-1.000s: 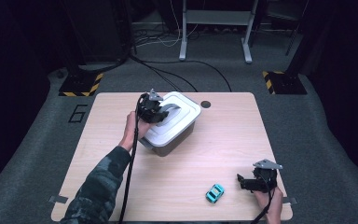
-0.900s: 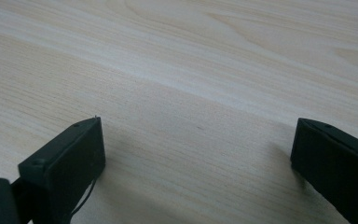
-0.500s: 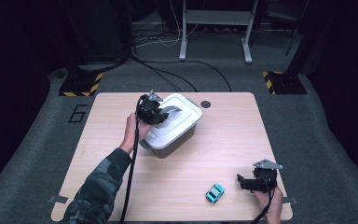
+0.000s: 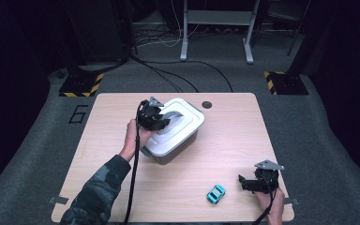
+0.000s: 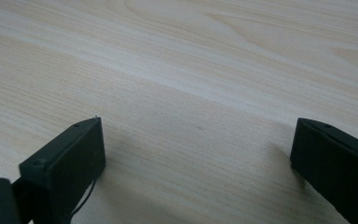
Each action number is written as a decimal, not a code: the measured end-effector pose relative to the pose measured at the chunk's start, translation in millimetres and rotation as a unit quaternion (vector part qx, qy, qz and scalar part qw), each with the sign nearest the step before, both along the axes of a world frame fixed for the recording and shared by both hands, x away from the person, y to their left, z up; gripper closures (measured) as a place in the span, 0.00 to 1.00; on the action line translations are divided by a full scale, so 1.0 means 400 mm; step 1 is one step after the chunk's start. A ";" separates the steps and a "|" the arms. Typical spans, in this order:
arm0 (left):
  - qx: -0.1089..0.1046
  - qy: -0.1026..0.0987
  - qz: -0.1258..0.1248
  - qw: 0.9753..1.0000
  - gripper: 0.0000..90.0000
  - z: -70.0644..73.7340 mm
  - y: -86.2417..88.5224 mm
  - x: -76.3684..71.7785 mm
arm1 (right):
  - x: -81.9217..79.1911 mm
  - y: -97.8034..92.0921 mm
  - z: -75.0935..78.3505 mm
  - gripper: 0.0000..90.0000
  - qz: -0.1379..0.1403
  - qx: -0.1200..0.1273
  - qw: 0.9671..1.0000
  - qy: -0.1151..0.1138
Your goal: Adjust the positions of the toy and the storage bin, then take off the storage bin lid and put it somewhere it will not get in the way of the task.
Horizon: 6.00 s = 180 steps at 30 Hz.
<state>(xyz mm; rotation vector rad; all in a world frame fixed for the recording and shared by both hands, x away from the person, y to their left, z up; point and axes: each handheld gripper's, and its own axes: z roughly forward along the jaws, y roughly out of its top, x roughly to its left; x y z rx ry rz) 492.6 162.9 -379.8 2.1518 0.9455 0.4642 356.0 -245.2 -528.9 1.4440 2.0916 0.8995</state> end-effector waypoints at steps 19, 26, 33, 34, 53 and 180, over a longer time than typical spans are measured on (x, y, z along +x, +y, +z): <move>0.001 0.006 -0.016 1.000 0.74 0.001 -0.023 -0.074 | 0.000 0.000 0.000 0.03 -0.001 0.001 1.000 0.000; 0.008 0.006 -0.023 1.000 0.74 0.003 -0.041 -0.107 | -0.001 0.000 0.000 0.03 -0.003 0.001 1.000 0.000; 0.012 0.003 -0.034 0.999 0.74 0.005 -0.053 -0.128 | -0.001 0.000 0.000 0.03 -0.003 0.000 1.000 0.000; 0.012 0.003 -0.034 0.999 0.74 0.005 -0.054 -0.130 | -0.001 0.000 0.000 0.03 -0.003 0.001 1.000 0.000; -0.017 0.021 -0.053 0.998 0.74 -0.001 -0.064 -0.147 | -0.001 0.000 0.000 0.03 -0.003 0.000 1.000 0.000; -0.027 -0.082 0.088 0.992 0.74 0.208 0.284 -0.148 | -0.001 0.000 0.000 0.04 -0.004 0.000 1.000 -0.001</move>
